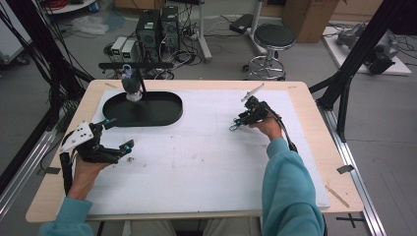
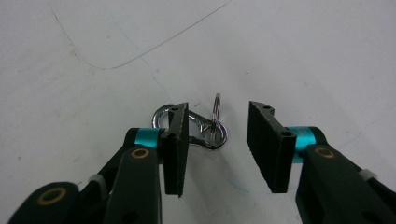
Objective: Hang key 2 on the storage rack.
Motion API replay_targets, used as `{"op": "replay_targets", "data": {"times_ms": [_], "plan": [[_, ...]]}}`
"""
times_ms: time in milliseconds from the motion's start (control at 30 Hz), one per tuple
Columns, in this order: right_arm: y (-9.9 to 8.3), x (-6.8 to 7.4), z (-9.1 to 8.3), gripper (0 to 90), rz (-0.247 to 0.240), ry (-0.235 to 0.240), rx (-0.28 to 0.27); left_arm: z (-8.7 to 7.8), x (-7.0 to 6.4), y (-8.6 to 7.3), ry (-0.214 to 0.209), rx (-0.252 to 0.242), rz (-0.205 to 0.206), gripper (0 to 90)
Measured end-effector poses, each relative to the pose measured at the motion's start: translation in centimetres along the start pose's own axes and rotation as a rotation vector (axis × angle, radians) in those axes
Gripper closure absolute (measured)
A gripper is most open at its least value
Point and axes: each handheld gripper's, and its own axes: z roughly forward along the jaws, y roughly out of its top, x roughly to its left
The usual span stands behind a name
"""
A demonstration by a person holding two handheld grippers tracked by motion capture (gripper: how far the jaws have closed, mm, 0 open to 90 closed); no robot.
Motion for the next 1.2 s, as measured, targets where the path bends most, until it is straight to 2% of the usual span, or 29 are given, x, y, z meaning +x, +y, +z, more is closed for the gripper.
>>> {"op": "replay_targets", "data": {"times_ms": [200, 367, 467, 567, 667, 1200], "plan": [[0.06, 0.01, 0.11, 71.8, -0.006, -0.001, -0.001, -0.03, 0.01, 0.00, 0.002, -0.002, -0.006, 1.7], [0.01, 0.01, 0.17, 73.2, -0.008, -0.008, 0.023, 0.02, 0.00, -0.02, 0.001, 0.003, -0.003, 1.7], [0.05, 0.05, 0.19, 76.0, -0.004, -0.008, 0.014, 0.02, -0.02, -0.03, 0.001, 0.007, -0.001, 1.7], [0.14, 0.09, 0.35, 78.6, -0.021, -0.006, 0.017, 0.01, -0.02, -0.02, 0.000, 0.006, -0.005, 1.7], [0.09, 0.19, 0.44, 80.5, -0.009, -0.008, 0.034, 0.03, -0.04, -0.03, -0.001, 0.009, -0.005, 1.7], [0.08, 0.06, 0.45, 87.5, -0.022, -0.006, 0.026, 0.12, -0.05, -0.09, -0.006, 0.016, -0.008, 1.7]]}}
